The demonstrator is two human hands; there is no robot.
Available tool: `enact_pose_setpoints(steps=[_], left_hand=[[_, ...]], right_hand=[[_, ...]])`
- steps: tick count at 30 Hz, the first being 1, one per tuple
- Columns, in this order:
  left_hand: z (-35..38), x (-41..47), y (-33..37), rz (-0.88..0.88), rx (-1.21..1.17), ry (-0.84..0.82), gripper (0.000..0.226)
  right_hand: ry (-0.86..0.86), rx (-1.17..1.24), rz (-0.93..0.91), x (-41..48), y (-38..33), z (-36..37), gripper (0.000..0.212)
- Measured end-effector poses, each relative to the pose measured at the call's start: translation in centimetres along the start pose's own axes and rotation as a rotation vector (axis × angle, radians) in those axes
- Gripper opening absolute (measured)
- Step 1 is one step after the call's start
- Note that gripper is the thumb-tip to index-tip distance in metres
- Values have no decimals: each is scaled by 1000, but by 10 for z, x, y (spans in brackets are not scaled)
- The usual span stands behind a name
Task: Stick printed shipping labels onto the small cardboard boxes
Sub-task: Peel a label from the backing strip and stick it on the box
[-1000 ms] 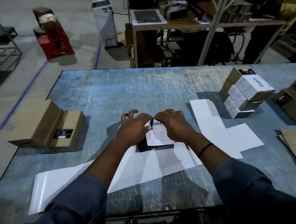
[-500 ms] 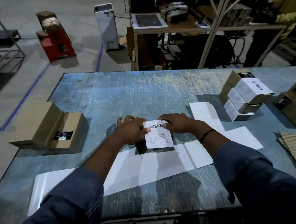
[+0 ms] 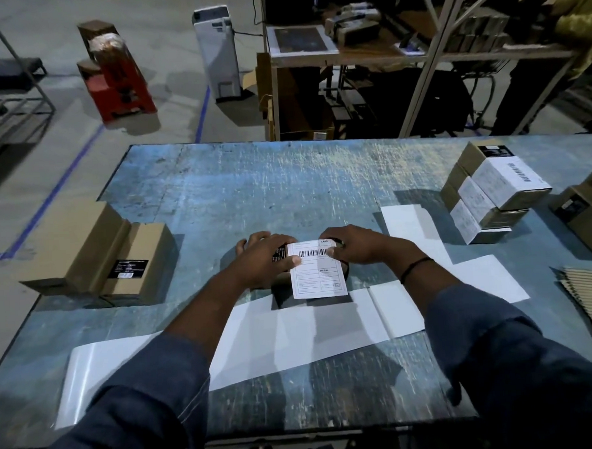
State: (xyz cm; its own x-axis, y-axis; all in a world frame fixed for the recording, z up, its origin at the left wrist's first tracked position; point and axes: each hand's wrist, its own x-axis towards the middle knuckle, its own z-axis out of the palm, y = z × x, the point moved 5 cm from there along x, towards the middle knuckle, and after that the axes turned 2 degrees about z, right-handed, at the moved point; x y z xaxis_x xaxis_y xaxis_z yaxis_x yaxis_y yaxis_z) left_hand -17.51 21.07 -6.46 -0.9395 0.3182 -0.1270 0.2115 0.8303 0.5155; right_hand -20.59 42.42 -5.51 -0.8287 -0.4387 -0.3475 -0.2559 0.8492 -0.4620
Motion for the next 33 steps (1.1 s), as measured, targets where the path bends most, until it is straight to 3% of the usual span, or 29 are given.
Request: enact_pose_setpoints(steps=[5,7,10,12,17,20,24,28,30,33], left_hand=[[1,2,2,33,-11,-50,42],[2,0,-4,36,0,32,48],[1,-16,-5,184,-10,251,48],[8,-33,-5,271,-85,230,48],[20,-45,-15,333,-53,44,74],[15,-36,-19,350,-86,13,70],[-1,-26,-19,295,-196,29,49],[-15,-22,-5,305,-238,76,35],[-18,-21,2,345,-174,127,31],[-17,-18,8,365,-155,150,49]], right_hand=[[-82,43,-73,4,-3,2,32],[74,0,-66,-1,-2,1,36],[471,121,-136,-33,0,11,29],[577,191,-176,-52,2,25,25],[488,353,-186,-59,17,43,35],[370,315,-280,-57,17,42,43],[232,528,-269,-61,20,30,51],[402,283,-302,-54,13,24,55],[470,308,-312,-50,7,20,52],[491,354,-298,-47,0,14,47]])
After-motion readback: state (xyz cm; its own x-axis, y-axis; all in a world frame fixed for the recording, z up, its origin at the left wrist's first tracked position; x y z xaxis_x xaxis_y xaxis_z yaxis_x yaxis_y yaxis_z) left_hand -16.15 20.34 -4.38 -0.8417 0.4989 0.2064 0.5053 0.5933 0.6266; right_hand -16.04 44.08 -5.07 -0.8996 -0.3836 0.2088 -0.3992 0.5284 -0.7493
